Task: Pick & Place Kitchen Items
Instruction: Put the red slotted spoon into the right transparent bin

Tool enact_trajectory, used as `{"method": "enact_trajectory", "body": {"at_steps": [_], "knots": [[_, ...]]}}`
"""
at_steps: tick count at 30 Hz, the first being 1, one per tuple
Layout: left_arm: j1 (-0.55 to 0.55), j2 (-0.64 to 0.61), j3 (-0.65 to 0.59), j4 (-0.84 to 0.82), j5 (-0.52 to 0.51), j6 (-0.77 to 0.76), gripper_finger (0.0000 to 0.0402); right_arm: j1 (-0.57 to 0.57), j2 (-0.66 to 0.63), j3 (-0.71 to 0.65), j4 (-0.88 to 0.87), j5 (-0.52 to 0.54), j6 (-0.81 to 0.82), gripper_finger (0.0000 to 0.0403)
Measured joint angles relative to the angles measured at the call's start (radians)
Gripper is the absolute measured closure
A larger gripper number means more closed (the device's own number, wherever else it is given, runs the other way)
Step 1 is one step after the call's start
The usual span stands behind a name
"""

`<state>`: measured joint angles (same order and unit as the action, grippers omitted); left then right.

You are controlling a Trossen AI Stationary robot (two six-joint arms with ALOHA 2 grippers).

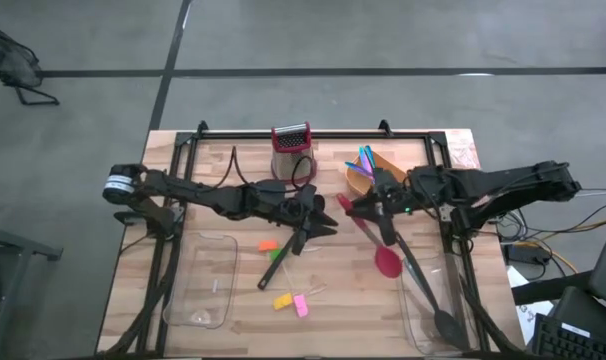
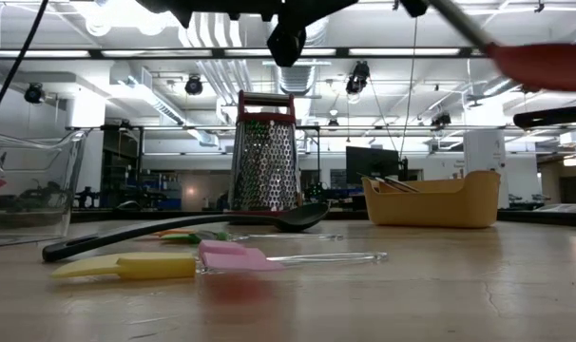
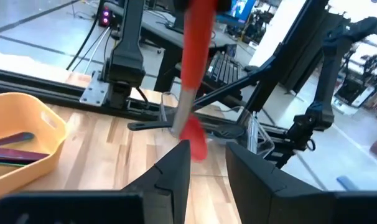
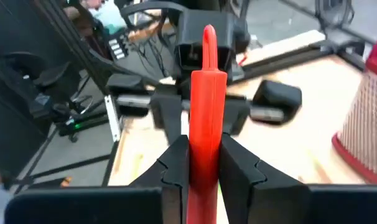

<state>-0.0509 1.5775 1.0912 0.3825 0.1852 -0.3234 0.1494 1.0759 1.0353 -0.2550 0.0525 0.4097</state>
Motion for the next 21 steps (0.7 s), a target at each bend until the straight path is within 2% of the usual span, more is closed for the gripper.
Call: {"method": "enact_trajectory", "body": {"at_steps": [3,7,15,21], "knots": [[0.000,-0.015,-0.003,-0.026,-0.005,0.027,0.0292,0.030,-0.025,0.049,-0.123,0.006,0.046,0.0351],[0.001,-0.040,-0.004,-0.061,-0.028,0.058,0.0273,0.111,-0.051,0.054,-0.203,0.082,0.108,0.0351],[0.003,-0.105,-0.005,-0.138,-0.052,0.097,0.0208,0.303,-0.163,-0.045,-0.244,0.307,0.283,0.0351],[0.003,-0.121,-0.010,-0.162,-0.054,0.101,0.0198,0.426,-0.210,-0.118,-0.348,0.430,0.421,0.0351]]}}
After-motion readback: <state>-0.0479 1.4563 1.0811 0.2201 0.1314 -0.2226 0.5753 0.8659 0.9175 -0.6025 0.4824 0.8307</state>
